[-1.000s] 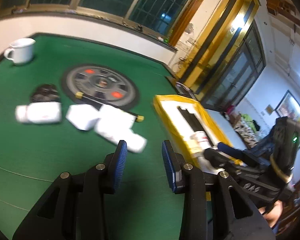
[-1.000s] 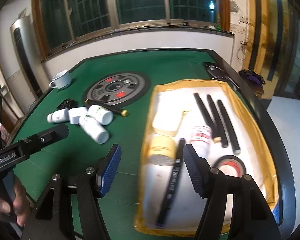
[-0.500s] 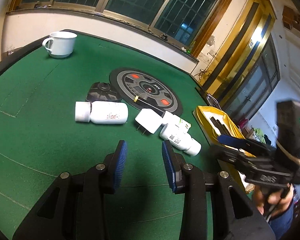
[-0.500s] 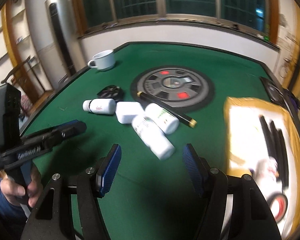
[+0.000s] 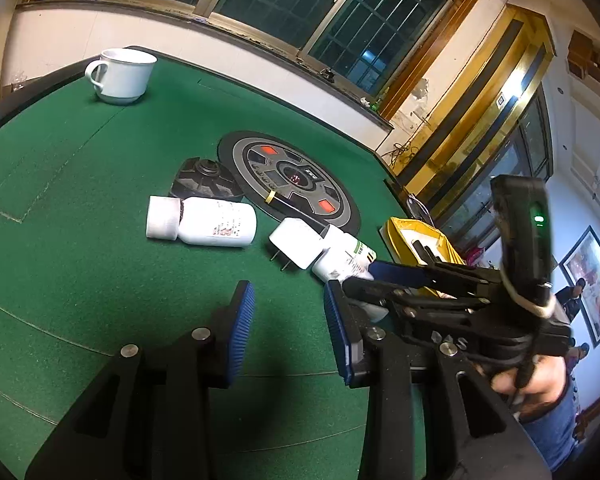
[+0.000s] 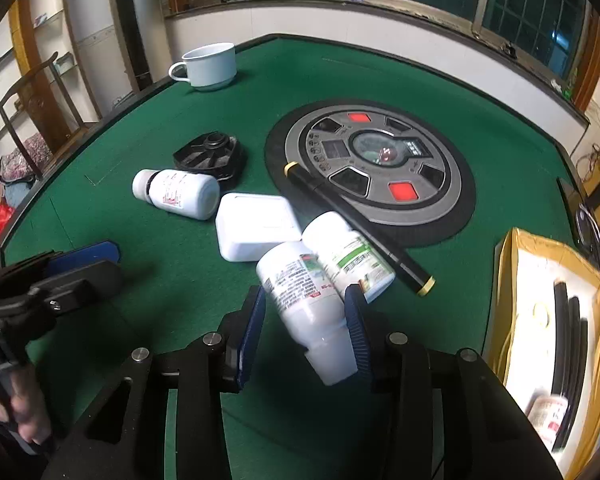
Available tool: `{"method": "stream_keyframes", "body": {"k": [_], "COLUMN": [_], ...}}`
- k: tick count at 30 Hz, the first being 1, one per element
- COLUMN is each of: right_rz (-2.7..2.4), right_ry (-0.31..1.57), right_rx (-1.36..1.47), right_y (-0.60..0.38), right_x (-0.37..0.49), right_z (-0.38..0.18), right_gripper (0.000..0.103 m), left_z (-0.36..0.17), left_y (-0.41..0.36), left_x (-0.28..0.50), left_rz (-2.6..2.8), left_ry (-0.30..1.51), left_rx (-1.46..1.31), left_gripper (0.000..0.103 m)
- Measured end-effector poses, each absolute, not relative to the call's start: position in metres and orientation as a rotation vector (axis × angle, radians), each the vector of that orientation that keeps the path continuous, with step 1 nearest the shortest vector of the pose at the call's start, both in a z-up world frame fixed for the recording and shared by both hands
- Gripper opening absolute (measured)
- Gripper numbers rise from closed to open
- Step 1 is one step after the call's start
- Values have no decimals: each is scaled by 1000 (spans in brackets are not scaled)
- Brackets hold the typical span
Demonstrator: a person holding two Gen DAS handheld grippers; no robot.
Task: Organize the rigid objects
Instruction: 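Grasp a white green-labelled bottle with the right tool while the left tool returns over the table, then grasp a white medicine bottle with the left tool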
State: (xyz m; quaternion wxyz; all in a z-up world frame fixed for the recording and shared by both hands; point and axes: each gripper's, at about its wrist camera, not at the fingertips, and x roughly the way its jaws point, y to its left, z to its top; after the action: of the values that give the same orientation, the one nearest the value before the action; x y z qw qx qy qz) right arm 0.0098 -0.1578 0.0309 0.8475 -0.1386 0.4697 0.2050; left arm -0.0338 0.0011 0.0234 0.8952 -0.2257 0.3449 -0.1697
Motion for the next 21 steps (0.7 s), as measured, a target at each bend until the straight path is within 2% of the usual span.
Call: {"method": "stream_keyframes", "body": {"k": [9,13,21], "right_rz": [396,427,414], "right_ry": [1021,1065,970], "right_rx": [-385,-345,-99], "right_y": [-144,-143,-169], "right_x": [17,30,22], "right_z": [24,9,9], "right_gripper": [36,31,30], "left_z": [22,22,22], "left_y": [3,3,2], "left_x": [-32,-32,-32], "left_rz": [-349,-350,-346], "left_ry": [719,720,727], "left_rx": [-476,-476,-469], "left_gripper": [34,34,34]}}
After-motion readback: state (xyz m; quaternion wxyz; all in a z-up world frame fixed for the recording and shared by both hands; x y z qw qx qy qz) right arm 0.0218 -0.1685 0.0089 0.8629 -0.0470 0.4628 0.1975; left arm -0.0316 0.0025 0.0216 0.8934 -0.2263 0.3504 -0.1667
